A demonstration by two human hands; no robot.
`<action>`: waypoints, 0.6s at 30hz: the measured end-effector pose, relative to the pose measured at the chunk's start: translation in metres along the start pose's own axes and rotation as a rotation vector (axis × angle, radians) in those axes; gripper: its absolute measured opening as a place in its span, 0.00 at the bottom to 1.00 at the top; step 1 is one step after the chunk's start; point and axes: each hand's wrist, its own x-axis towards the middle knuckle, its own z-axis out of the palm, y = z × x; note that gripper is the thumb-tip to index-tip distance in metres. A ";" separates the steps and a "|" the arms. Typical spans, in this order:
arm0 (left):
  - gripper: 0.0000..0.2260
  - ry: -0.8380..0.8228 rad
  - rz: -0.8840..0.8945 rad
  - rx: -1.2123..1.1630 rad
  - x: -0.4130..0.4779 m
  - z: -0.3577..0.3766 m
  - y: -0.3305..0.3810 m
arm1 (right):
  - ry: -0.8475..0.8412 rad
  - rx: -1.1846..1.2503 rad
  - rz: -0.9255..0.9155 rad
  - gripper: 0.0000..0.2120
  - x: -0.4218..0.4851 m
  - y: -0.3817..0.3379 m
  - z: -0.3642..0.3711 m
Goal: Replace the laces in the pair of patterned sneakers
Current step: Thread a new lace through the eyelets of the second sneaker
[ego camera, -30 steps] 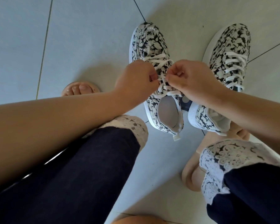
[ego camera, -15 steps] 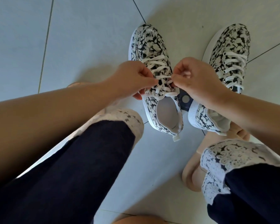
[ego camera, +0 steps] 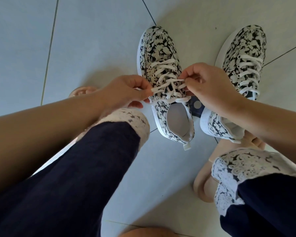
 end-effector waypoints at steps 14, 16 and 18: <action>0.08 0.452 0.501 0.729 0.005 0.033 0.005 | -0.013 -0.370 -0.204 0.07 -0.017 -0.002 -0.001; 0.09 0.417 0.465 0.799 0.007 0.035 0.008 | -0.033 -0.394 -0.214 0.06 -0.014 -0.002 -0.002; 0.08 0.364 0.424 0.840 0.007 0.039 0.010 | -0.074 -0.362 -0.199 0.03 -0.013 -0.004 -0.002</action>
